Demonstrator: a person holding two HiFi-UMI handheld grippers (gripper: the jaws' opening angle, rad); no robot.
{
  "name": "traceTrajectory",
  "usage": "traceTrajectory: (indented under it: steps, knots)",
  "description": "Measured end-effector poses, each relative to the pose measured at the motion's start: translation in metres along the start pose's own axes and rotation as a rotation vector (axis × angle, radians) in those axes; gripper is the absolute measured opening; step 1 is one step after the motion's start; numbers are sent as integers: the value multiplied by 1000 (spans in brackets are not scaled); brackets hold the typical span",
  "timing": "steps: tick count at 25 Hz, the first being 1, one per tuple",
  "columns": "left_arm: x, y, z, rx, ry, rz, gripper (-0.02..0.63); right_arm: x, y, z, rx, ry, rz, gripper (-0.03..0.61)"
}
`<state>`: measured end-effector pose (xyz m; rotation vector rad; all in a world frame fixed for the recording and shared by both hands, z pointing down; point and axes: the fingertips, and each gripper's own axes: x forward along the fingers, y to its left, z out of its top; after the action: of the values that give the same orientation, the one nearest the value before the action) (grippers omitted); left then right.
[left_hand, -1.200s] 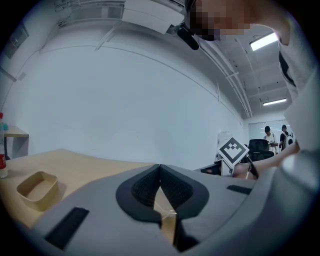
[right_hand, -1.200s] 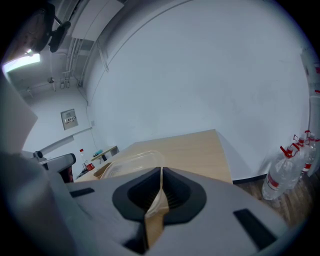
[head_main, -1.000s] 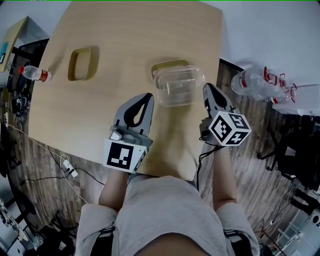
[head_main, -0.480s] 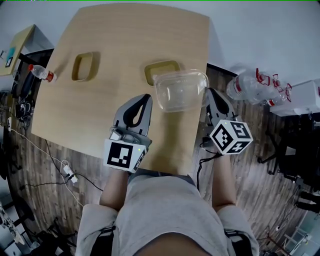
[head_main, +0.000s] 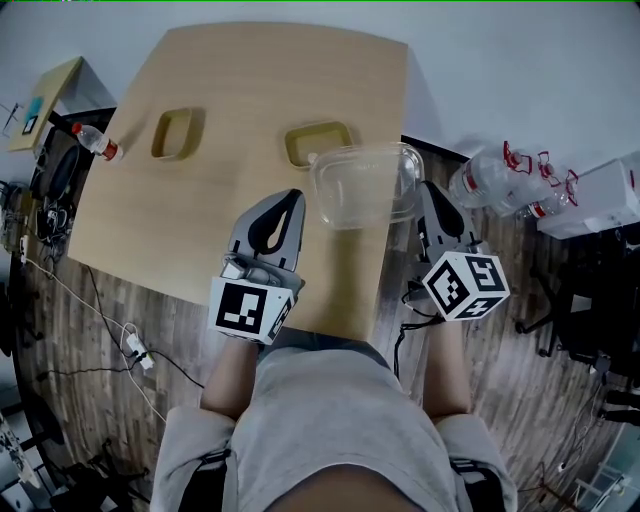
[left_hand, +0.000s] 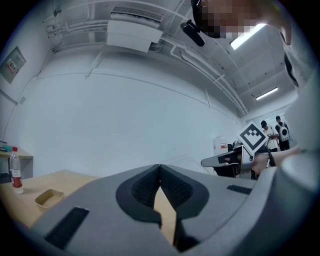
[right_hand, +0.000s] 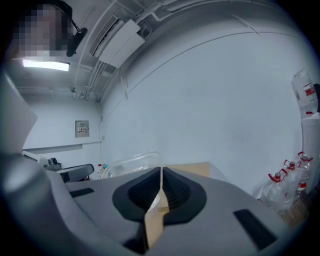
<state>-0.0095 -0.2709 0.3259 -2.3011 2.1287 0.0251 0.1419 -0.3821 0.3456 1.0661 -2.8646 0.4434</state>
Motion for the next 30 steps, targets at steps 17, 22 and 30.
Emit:
traceTrajectory:
  steps: [17, 22, 30]
  knots:
    - [-31, -49, 24, 39, -53, 5, 15, -73, 12, 24, -61, -114, 23, 21]
    - [-34, -57, 28, 47, -59, 5, 15, -82, 12, 27, -76, -127, 24, 21]
    - [-35, -65, 31, 60, -66, 3, 15, -90, 9, 30, -78, -141, 29, 21]
